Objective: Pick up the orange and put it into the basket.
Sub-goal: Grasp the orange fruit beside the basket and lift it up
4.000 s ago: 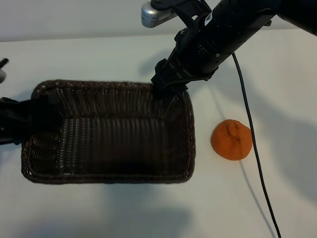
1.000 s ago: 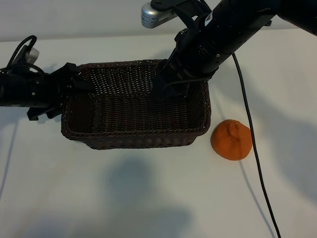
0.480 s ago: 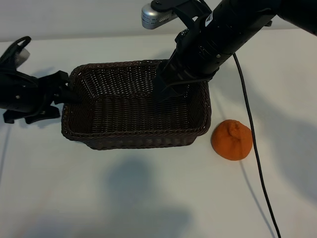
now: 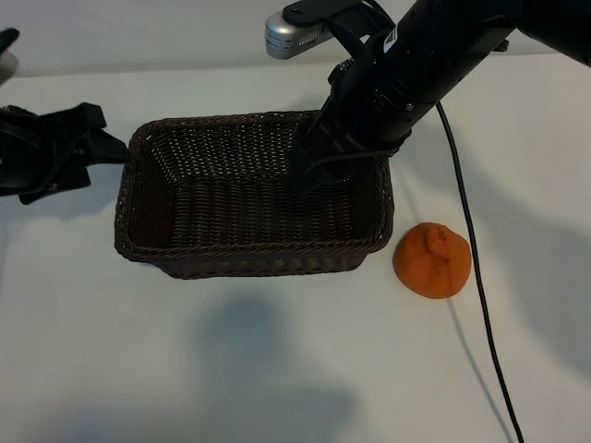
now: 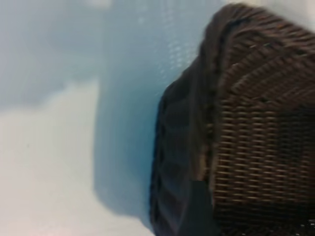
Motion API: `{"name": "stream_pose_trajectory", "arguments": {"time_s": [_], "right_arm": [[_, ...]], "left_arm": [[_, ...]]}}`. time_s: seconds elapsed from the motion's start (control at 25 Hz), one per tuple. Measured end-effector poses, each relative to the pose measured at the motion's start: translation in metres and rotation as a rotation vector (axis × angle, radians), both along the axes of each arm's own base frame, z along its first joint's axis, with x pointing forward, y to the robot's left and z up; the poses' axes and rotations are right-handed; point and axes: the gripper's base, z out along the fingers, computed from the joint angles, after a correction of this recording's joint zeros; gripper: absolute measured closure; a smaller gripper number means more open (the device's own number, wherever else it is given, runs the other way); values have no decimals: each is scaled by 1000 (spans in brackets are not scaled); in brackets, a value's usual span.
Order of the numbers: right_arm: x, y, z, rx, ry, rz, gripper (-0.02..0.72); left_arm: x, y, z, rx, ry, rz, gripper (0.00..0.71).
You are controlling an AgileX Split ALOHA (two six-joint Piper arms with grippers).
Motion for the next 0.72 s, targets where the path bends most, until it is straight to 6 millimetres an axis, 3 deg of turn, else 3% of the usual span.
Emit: {"name": "stream_pose_trajectory", "arguments": {"time_s": [0.24,0.36,0.72], "right_arm": [[0,-2,3,-16,15,-29,108],[2,-7,14,-89,-18,-1,120],[7,-42,44,-400,-157,-147,181]], "left_arm": [[2,-2,13,-30,-60,-1,114],[5,-4,19,-53,-95,-8,114],[7,-6,23,-72,-133,-32,114]]}}
